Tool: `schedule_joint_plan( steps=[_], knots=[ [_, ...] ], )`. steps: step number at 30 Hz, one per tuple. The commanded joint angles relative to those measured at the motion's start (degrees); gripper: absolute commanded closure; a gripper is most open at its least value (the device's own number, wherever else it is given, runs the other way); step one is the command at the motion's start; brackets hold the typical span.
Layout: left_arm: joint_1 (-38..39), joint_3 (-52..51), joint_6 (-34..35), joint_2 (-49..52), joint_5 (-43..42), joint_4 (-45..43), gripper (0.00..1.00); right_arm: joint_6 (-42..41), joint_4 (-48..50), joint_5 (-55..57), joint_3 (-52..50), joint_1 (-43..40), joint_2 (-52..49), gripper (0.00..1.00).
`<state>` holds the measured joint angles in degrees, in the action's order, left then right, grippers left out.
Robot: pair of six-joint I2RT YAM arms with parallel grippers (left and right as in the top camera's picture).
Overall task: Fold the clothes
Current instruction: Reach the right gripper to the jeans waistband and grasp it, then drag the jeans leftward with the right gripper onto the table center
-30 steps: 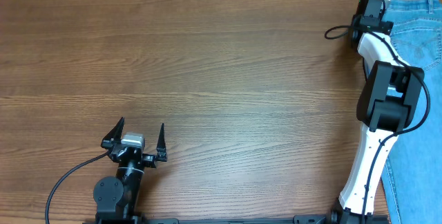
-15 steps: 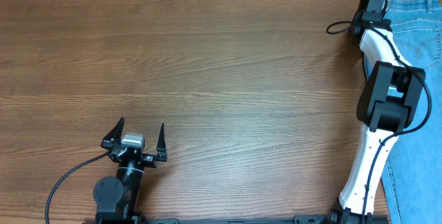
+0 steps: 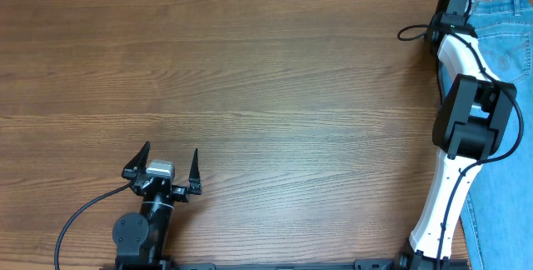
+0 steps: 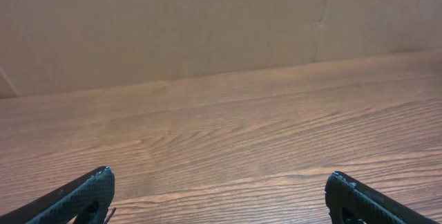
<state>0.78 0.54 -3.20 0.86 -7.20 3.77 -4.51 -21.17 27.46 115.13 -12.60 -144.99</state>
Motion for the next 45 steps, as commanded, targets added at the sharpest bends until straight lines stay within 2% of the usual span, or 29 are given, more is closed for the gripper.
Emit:
schedule_joint_plan(
  steps=[1,11,21,30,34,40,45],
  knots=[
    [-0.1,-0.3,-0.7,-0.5,0.3,0.0,0.00,-1.6,-1.0,-1.4,0.9,0.2,0.9,0.96],
    [-0.1,-0.3,-0.7,-0.5,0.3,0.0,0.00,-3.0,-3.7,-2.1,0.9,0.4,11.3,0.96],
    [-0.1,-0.3,-0.7,-0.5,0.3,0.0,0.00,-2.5,-9.0,-2.3,0.9,4.4,16.4,0.96],
    [-0.1,-0.3,-0.7,-0.5,0.3,0.1,0.00,-0.2,-10.8,-7.3,0.9,16.3,16.6,0.96],
    [-0.1,-0.3,-0.7,-0.5,0.3,0.0,0.00,-0.5,-11.6,-16.0,0.9,24.0,16.6,0.96],
    [-0.1,-0.3,-0.7,-0.5,0.3,0.0,0.00,-13.9,-10.6,-30.5,0.7,33.6,16.1,0.96],
    [-0.1,-0.3,-0.7,-0.5,0.3,0.1,0.00,-22.4,-6.6,-36.2,0.7,41.6,14.0,0.96]
  ],
)
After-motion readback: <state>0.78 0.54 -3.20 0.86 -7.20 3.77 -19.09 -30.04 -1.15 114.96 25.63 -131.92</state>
